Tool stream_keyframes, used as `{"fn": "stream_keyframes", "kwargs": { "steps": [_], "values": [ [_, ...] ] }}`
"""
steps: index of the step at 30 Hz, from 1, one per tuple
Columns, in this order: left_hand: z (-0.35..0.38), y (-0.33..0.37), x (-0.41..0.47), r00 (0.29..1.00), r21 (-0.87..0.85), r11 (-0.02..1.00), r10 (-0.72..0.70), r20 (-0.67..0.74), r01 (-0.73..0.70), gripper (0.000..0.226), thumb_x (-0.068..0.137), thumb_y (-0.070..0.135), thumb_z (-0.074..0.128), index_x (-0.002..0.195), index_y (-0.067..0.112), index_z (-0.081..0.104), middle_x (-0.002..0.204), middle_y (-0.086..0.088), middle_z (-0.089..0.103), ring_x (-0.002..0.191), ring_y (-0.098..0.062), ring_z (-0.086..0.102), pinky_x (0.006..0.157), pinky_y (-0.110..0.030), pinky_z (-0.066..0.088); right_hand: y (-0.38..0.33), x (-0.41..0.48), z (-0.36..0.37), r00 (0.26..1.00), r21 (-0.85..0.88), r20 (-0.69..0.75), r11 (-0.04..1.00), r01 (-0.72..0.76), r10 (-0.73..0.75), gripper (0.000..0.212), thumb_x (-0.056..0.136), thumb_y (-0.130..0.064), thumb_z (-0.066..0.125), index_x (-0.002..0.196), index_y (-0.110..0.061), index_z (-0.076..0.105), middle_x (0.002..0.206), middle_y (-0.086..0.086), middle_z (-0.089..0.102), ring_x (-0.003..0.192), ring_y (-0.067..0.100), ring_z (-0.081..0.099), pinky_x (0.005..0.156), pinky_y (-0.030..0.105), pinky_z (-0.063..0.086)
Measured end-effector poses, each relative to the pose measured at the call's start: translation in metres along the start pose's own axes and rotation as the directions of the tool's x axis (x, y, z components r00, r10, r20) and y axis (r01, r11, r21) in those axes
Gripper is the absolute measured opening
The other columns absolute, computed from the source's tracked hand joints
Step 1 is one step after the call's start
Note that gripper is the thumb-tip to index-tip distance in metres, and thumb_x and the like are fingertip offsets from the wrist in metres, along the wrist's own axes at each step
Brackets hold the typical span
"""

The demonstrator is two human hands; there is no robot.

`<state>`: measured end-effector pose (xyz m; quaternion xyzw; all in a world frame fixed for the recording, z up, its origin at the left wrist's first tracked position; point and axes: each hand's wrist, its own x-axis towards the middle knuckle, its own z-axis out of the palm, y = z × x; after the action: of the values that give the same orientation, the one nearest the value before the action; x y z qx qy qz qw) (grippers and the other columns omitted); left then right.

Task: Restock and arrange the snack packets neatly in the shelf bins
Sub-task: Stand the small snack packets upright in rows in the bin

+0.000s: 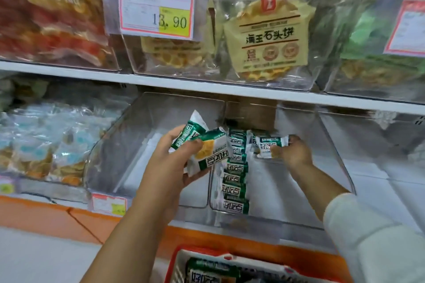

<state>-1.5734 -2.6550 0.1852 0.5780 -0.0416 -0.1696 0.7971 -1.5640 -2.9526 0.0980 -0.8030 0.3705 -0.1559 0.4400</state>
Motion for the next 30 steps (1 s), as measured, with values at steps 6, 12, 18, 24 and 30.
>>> {"fn": "stream_keyframes", "kwargs": {
  "steps": [6,12,18,24,30],
  "values": [
    [-0.005,0.0,0.005,0.999,0.039,0.999,-0.009,0.05,0.007,0.028,0.09,0.016,0.062,0.117,0.025,0.064,0.102,-0.007,0.076,0.094,-0.025,0.074,0.074,-0.037,0.059,0.026,0.028,0.034,0.996,-0.05,0.058,0.997,-0.059,0.062,0.028,0.076,-0.017,0.08,0.087,-0.009,0.055,0.093,0.014,0.061,0.09,0.027,0.06,0.088,0.042,0.051],
    [-0.004,-0.005,0.0,0.997,0.061,0.998,-0.03,0.064,0.026,0.027,0.09,0.012,0.062,0.113,0.024,0.066,0.1,-0.009,0.076,0.092,-0.025,0.074,0.077,-0.038,0.059,0.018,0.02,0.037,0.999,-0.125,-0.008,0.991,-0.04,0.039,0.06,0.081,-0.025,0.075,0.128,-0.003,0.045,0.118,0.017,0.059,0.11,0.033,0.058,0.079,0.03,0.043],
    [0.006,-0.009,-0.009,0.994,0.096,0.994,-0.062,0.091,0.053,0.024,0.089,0.014,0.066,0.11,0.025,0.067,0.1,-0.01,0.076,0.091,-0.025,0.074,0.074,-0.038,0.059,-0.021,-0.035,-0.005,0.983,-0.024,-0.039,0.984,0.177,-0.178,0.062,0.084,-0.038,0.072,0.135,-0.013,0.046,0.109,0.01,0.062,0.095,0.024,0.062,0.087,0.04,0.052],
    [0.017,-0.011,-0.025,0.991,0.096,0.994,-0.057,0.121,0.046,0.022,0.089,0.021,0.067,0.111,0.026,0.067,0.1,-0.01,0.076,0.091,-0.024,0.074,0.075,-0.039,0.059,-0.058,-0.159,-0.054,0.823,0.421,0.434,0.89,0.174,-0.366,0.047,0.067,-0.053,0.064,0.11,-0.032,0.063,0.098,-0.013,0.072,0.091,0.009,0.069,0.082,0.033,0.058],
    [0.034,-0.022,-0.04,0.98,0.018,0.99,-0.144,0.141,0.142,0.026,0.091,0.026,0.065,0.118,0.024,0.065,0.106,-0.012,0.074,0.098,-0.027,0.071,0.077,-0.041,0.059,-0.048,-0.18,-0.045,0.873,0.439,0.455,0.897,-0.05,-0.174,0.037,0.076,-0.028,0.077,0.111,-0.021,0.064,0.101,-0.003,0.074,0.096,0.014,0.07,0.094,0.04,0.054]
  ]
}}
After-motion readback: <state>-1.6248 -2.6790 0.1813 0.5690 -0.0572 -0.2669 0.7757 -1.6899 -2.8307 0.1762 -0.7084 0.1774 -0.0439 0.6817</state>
